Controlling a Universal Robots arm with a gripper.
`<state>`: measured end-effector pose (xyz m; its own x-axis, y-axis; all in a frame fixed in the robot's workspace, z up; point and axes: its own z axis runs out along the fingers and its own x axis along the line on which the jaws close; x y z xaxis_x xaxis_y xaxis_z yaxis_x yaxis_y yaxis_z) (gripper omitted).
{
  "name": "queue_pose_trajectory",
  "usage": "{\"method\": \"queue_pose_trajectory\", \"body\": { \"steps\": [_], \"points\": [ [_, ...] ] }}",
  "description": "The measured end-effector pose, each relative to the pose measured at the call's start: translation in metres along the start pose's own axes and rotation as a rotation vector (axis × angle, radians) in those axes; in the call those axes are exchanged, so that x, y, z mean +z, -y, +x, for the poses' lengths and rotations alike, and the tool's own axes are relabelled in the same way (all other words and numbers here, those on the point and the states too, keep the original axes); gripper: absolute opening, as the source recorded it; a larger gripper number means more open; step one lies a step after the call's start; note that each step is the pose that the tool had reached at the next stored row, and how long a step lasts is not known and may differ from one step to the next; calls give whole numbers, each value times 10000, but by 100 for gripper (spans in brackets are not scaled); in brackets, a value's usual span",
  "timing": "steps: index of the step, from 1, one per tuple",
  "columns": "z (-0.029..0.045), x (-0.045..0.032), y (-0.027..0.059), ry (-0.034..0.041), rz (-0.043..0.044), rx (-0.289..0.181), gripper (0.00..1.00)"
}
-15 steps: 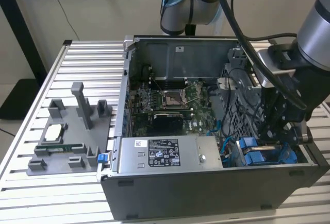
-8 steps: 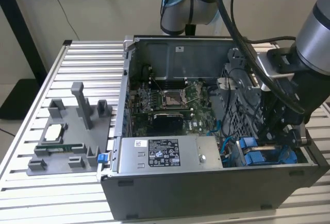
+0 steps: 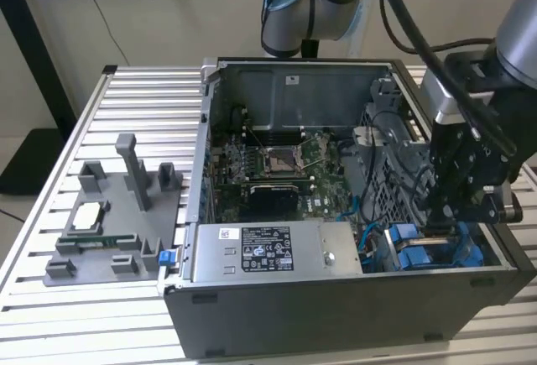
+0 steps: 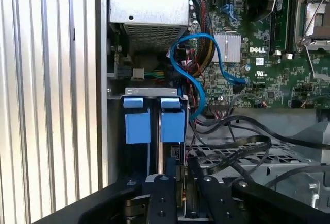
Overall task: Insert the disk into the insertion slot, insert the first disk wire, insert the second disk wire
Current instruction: 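Insert the second disk wire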
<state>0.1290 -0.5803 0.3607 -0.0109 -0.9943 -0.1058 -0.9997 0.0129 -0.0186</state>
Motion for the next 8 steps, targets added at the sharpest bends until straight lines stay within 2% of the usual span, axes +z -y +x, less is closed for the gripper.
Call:
{"method": "queue_pose_trajectory", "body": {
  "steps": [4,8],
  "points": [
    [-18,-178,3,-1,0,0,100],
    [-19,-184,4,-10,0,-1,100]
  ]
}}
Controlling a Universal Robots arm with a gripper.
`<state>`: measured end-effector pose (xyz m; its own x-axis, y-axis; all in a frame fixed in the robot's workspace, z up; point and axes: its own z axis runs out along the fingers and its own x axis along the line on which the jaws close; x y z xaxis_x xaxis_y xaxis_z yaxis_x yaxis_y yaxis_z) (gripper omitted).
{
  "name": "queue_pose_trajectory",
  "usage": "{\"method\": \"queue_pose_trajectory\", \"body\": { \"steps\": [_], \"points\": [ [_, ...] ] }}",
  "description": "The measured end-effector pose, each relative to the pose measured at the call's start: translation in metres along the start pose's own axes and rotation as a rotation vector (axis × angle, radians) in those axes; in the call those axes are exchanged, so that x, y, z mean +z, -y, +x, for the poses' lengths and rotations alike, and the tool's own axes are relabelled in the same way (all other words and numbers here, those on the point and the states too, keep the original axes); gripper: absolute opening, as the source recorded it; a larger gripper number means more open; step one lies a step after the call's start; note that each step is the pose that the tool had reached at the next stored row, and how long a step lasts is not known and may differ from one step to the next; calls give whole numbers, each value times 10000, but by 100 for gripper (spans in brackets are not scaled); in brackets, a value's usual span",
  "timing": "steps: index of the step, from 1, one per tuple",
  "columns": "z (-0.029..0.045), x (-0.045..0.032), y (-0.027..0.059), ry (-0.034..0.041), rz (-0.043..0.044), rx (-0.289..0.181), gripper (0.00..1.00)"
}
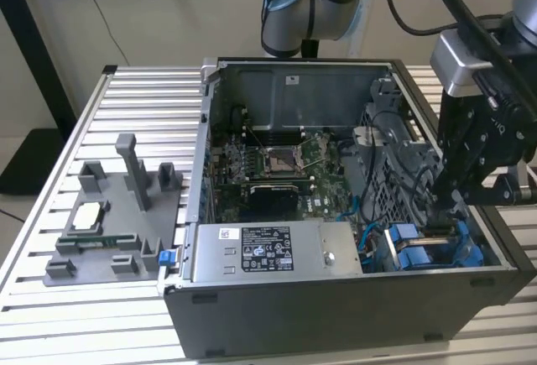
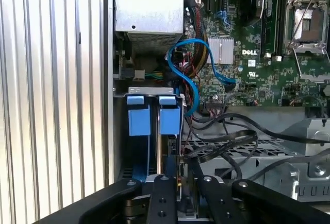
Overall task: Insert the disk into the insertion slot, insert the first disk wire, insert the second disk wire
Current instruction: 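Insert the second disk wire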
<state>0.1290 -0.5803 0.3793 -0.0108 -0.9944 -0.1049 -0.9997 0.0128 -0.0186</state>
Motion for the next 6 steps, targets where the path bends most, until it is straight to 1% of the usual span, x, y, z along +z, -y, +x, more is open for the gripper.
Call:
{"method": "queue_pose_trajectory", "body": {
  "steps": [6],
  "points": [
    [0,0,0,-22,0,0,100]
  ]
}}
